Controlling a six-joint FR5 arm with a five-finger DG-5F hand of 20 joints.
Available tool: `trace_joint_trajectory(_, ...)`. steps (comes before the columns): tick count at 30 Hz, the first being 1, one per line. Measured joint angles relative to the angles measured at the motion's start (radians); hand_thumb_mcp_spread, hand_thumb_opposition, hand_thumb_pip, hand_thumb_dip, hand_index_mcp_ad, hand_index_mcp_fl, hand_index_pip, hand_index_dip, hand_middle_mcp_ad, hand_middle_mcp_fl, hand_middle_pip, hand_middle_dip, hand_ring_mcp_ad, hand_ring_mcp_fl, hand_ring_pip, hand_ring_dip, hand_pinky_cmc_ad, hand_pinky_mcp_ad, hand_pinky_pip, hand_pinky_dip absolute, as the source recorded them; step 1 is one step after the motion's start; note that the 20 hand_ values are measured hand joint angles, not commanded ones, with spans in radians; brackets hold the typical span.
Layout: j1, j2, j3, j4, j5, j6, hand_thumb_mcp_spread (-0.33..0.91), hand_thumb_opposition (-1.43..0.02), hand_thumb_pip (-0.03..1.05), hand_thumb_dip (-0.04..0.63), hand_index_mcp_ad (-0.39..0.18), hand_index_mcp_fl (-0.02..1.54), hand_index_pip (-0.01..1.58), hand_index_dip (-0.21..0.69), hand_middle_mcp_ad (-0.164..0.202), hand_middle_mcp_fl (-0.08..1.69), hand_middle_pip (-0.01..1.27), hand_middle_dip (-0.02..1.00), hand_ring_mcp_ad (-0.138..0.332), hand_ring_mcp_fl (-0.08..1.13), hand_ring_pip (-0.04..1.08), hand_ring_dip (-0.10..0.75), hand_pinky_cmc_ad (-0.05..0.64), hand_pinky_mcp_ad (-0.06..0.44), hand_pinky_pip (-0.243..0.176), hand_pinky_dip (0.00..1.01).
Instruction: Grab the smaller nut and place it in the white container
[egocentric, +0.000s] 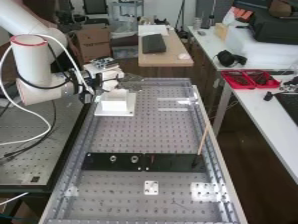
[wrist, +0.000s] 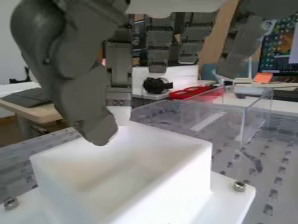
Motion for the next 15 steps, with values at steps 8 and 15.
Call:
trace_joint_trajectory(8, -0.012, 0.008, -0.002, 0.008, 0.051, 0.045, 0.34, -0.82, 0.80, 0.223, -0.162, 0.02, 1.26, 0.031, 0.059, 0.00, 0.13, 0.23, 0.113, 0.00, 0.10, 0.122, 0.325, 0.284, 0.003, 0.28)
trace_joint_trajectory(15, -0.026, 0.064, -0.007, 0.020, 0.120, 0.106, 0.31, -0.79, 0.81, 0.220, -0.162, 0.02, 1.16, 0.002, 0.059, 0.00, 0.13, 0.23, 0.113, 0.00, 0.09, 0.122, 0.326, 0.286, -0.028, 0.34)
